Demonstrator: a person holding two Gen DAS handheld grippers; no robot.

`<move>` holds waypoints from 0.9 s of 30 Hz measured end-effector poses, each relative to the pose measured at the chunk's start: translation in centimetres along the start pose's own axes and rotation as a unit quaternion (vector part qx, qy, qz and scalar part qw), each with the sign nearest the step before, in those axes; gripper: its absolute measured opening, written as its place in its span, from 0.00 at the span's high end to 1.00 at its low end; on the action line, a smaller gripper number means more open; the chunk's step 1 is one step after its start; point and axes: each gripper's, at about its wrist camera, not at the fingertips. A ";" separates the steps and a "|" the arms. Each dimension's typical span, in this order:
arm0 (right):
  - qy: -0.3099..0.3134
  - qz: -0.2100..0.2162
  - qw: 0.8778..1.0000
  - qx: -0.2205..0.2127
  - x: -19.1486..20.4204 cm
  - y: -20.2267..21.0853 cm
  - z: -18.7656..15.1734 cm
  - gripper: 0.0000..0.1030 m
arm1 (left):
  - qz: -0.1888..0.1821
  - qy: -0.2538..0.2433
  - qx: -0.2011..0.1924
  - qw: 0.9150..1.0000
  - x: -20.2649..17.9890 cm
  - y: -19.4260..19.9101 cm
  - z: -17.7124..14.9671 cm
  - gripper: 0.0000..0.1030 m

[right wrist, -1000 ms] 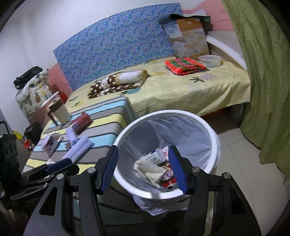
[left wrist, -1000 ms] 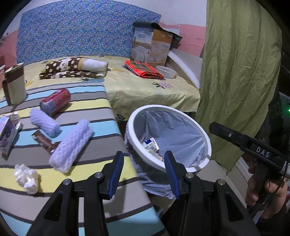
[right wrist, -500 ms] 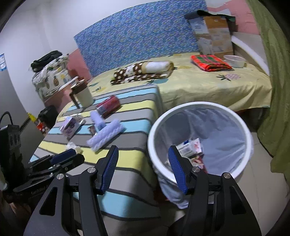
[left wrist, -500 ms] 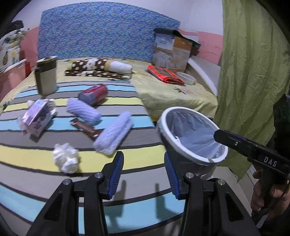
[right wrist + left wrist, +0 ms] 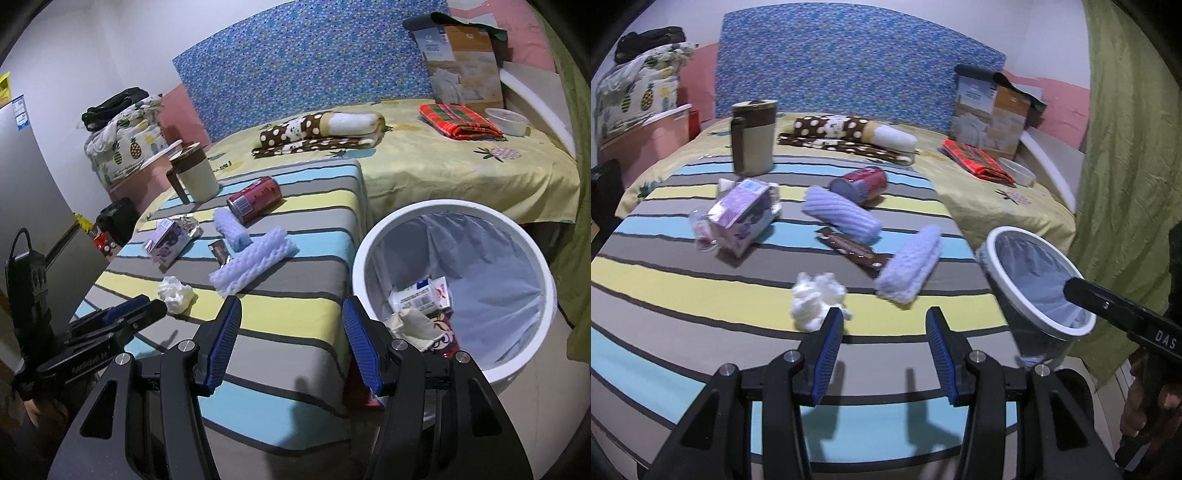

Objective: Collect trash
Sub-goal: 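Move both tools back to the bed and grasp the white tissue with the left tool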

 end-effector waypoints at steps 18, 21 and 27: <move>-0.004 0.015 0.999 0.029 0.6 -3.3 0.6 0.43 | 0.047 0.034 0.040 0.998 3.1 -5.3 0.0 0.44; -0.006 0.018 0.999 0.034 0.7 -4.1 0.8 0.43 | 0.042 0.034 0.049 0.997 3.0 -6.1 -0.2 0.57; -0.016 0.029 0.999 0.042 0.9 -6.1 1.4 0.43 | 0.051 0.022 0.037 0.998 2.7 -6.1 -0.6 0.66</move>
Point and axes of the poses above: each gripper's, at about its wrist camera, not at the fingertips, and y roughly against the way its jaws point, x to its left, z to its top, and after that the axes turned 14 degrees about z, right-handed
